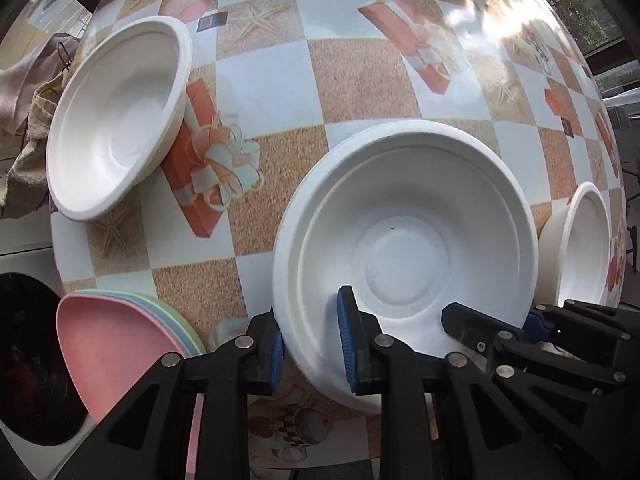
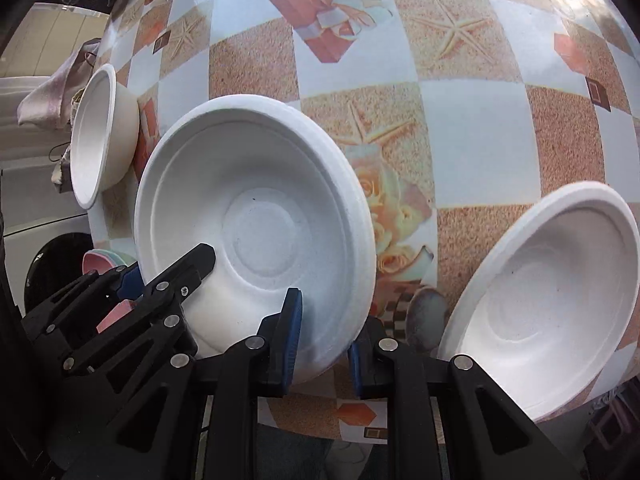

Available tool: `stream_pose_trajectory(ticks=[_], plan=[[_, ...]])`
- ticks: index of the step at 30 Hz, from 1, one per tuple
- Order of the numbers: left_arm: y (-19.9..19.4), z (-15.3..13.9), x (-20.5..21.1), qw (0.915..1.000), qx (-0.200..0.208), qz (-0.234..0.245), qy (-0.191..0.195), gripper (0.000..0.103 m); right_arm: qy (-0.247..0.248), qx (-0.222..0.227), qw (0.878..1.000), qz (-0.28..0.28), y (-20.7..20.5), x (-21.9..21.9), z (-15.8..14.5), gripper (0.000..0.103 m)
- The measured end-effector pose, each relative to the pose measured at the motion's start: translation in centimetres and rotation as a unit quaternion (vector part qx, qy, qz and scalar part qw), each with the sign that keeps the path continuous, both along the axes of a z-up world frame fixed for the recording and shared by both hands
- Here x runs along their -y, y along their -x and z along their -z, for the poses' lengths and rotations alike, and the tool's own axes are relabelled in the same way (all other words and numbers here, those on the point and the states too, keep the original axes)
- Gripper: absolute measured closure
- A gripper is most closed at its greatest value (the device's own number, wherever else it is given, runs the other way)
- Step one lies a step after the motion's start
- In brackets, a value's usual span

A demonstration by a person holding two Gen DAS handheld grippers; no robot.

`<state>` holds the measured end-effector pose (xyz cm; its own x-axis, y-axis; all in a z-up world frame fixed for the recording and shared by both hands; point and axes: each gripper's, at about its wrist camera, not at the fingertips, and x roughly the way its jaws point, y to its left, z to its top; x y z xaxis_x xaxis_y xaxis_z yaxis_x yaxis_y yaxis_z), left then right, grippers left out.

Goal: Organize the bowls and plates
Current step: 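Carry the held bowl over the first white bowl and lower it in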

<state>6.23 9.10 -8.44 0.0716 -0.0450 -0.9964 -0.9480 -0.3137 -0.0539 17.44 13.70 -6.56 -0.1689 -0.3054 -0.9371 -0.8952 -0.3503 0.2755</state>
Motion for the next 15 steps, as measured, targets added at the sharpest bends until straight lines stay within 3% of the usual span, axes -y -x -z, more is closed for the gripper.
stream_pose_trajectory(ticks=[6, 11, 15], plan=[[-2.3, 0.5, 3.9, 0.9995, 0.011, 0.025, 0.015, 0.075, 0.016, 0.013, 1.0, -0.015, -1.1, 3.5, 0.5, 0.08], [-2.6, 0.6, 4.5, 0.9989, 0.022, 0.034, 0.023, 0.074, 0.012, 0.017, 0.999, -0.025, -1.2, 4.5, 0.0, 0.08], [-3.4, -1.0, 4.0, 0.9982, 0.005, 0.059, 0.007, 0.074, -0.001, 0.016, 0.999, -0.036, 0.6, 4.5, -1.0, 0.08]])
